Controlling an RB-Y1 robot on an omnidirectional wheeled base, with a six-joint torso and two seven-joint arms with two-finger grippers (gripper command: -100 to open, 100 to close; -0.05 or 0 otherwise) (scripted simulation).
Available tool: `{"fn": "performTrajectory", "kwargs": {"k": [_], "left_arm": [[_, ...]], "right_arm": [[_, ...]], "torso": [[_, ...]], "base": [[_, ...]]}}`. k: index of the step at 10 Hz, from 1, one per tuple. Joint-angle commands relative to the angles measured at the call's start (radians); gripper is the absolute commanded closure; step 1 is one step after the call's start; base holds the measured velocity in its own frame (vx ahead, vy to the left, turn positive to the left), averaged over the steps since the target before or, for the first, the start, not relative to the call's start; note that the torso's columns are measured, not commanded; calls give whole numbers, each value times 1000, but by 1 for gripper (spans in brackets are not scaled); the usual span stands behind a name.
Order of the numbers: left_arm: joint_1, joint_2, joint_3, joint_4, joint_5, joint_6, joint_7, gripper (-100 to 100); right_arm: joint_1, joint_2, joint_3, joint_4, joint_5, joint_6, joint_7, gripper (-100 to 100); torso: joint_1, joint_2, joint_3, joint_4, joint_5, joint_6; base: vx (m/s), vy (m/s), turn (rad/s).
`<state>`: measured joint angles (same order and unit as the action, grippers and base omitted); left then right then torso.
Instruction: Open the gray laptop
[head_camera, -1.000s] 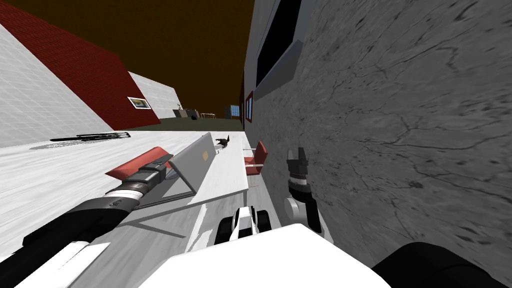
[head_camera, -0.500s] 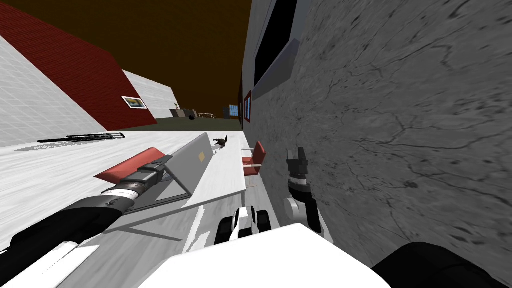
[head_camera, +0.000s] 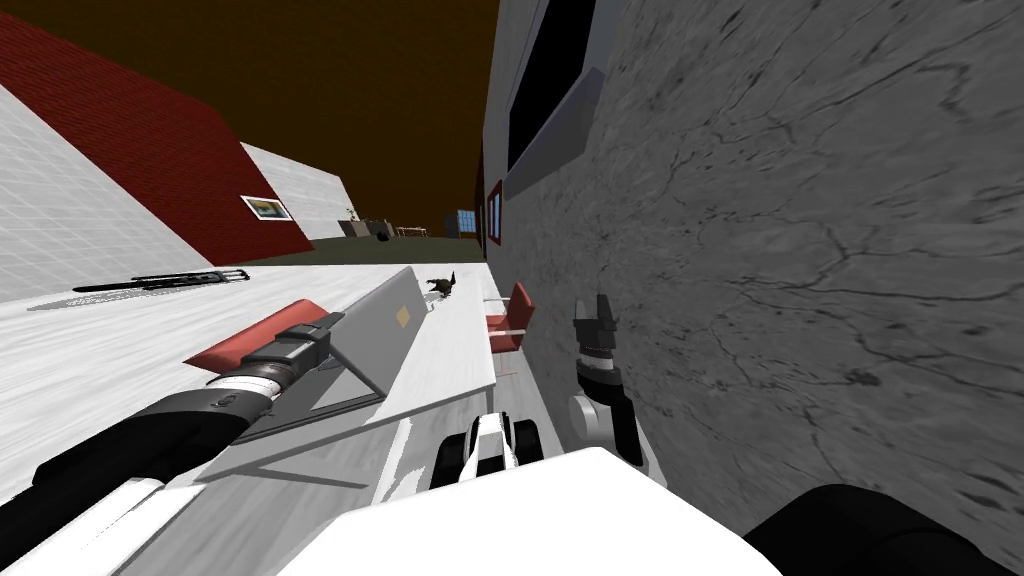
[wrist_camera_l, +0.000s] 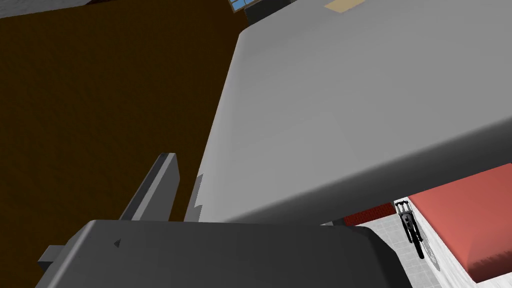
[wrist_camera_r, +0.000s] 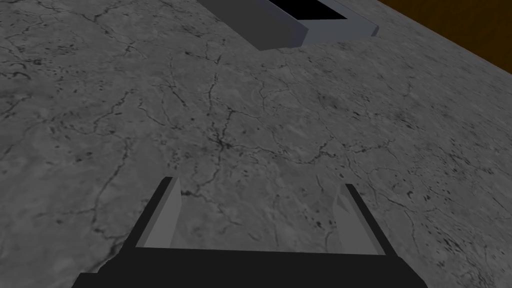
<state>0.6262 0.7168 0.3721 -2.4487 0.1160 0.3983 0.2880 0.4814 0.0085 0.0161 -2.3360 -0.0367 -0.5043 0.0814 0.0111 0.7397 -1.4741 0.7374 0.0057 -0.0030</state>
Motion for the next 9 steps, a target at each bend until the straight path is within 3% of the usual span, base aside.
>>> {"fn": "performTrajectory", "kwargs": {"k": [1,4,5,6,7,9], "left_arm": [[-25,-47,-16,34,52,-19,54,100],[-56,-93,-32,66,107,-42,108,100],[-55,-85,-31,54,93,-40,94,100],[-81,-126,-54,106,114,-75,111,100],[-81,-126,-54,110,114,-75,111,100],[-107,-165,-78,164,135,-109,125,100]], "right_arm": [[0,0,0,0,0,0,0,0],[0,0,0,0,0,0,0,0],[0,0,0,0,0,0,0,0],[0,0,0,0,0,0,0,0],[0,0,0,0,0,0,0,0],[0,0,0,0,0,0,0,0]], "torso": [[3,-1,0,-1,2,-1],[1,-3,-1,-2,1,-1],[-4,-3,-2,-2,-1,0],[-16,-4,-3,-1,-6,2],[-16,-3,-3,0,-8,4],[-15,-1,-2,1,-7,4]], "base": [[-64,194,3],[-59,187,9],[-23,81,1],[-35,110,-24],[-42,110,-21],[-50,95,-24]]}}
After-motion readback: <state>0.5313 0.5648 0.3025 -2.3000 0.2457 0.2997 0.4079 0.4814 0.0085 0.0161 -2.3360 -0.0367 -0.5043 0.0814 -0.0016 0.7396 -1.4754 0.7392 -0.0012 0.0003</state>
